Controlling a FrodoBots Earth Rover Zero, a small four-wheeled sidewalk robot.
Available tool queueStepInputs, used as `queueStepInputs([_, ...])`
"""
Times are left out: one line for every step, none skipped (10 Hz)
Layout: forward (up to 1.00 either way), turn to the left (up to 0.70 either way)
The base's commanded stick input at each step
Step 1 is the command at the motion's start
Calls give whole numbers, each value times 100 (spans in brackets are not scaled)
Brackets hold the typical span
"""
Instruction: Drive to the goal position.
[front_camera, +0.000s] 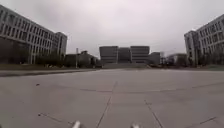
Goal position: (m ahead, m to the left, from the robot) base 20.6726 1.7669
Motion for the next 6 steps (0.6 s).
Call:
queueStepInputs([70,0])
queueStepInputs([70,0])
queueStepInputs([70,-10])
queueStepInputs([70,-24])
queueStepInputs([70,-13])
queueStepInputs([70,0])
